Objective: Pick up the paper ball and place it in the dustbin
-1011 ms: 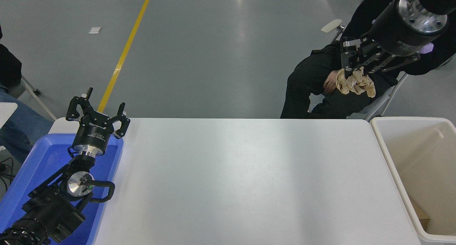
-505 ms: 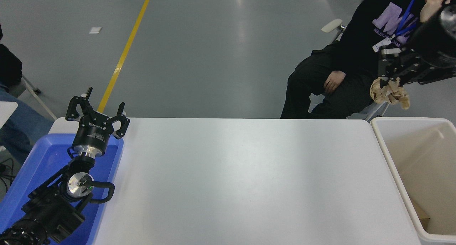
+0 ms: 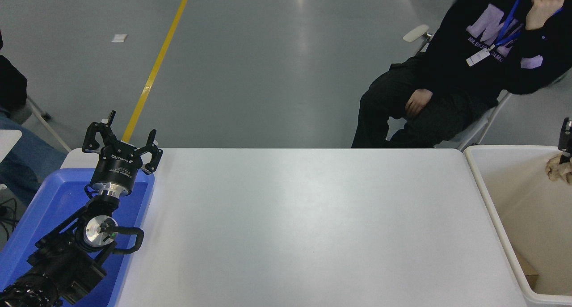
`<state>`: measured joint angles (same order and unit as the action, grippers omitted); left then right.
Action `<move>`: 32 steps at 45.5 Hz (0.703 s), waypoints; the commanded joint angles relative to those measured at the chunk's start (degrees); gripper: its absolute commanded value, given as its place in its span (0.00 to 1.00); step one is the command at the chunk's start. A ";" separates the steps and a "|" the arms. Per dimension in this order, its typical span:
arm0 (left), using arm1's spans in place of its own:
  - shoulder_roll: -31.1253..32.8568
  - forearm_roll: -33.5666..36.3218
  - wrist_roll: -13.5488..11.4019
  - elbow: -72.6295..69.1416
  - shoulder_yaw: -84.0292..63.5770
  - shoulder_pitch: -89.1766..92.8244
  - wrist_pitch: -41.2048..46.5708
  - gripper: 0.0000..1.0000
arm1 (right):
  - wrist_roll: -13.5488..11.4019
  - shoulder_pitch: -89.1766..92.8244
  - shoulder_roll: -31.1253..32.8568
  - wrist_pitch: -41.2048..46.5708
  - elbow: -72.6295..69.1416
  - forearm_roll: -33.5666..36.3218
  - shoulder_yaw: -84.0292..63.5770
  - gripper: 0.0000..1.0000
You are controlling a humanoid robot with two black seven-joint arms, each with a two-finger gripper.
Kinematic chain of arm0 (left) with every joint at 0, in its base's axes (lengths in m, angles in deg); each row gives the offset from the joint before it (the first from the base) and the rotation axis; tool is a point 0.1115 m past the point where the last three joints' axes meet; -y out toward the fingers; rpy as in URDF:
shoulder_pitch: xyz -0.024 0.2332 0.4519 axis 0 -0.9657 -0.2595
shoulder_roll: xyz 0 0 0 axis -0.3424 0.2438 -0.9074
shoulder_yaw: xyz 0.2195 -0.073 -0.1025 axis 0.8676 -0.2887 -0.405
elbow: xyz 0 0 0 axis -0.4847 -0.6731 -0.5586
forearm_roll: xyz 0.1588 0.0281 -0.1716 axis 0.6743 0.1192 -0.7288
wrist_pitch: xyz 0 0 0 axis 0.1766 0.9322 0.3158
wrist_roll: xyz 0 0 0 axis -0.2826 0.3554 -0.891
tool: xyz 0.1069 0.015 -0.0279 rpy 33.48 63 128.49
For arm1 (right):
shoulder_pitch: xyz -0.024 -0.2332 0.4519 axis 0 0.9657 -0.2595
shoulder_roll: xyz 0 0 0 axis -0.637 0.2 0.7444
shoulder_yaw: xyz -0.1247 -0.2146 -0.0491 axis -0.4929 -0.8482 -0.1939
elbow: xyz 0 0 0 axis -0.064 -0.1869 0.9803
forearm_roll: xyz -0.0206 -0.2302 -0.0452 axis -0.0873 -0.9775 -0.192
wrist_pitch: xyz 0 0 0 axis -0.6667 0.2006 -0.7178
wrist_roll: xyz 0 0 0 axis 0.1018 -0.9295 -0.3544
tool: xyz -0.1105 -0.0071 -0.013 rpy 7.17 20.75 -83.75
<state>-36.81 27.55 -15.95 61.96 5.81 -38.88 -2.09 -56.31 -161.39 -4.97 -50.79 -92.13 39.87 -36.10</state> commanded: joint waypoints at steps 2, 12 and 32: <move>0.00 -0.01 -0.09 0.00 0.00 0.02 0.00 0.98 | 0.14 24.98 1.48 -19.34 11.11 -0.32 10.38 0.00; 0.09 -0.01 0.00 0.00 0.00 0.02 0.00 0.98 | 0.06 50.47 -4.39 -22.70 31.58 -0.50 29.71 0.00; 0.09 -0.01 0.00 0.00 0.00 0.10 -0.09 0.98 | 0.06 67.01 -20.22 -23.84 57.09 -1.64 38.16 0.00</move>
<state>-36.73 27.53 -15.96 61.96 5.79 -38.81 -2.14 -56.20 -103.59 -17.96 -73.14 -47.61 38.41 -1.92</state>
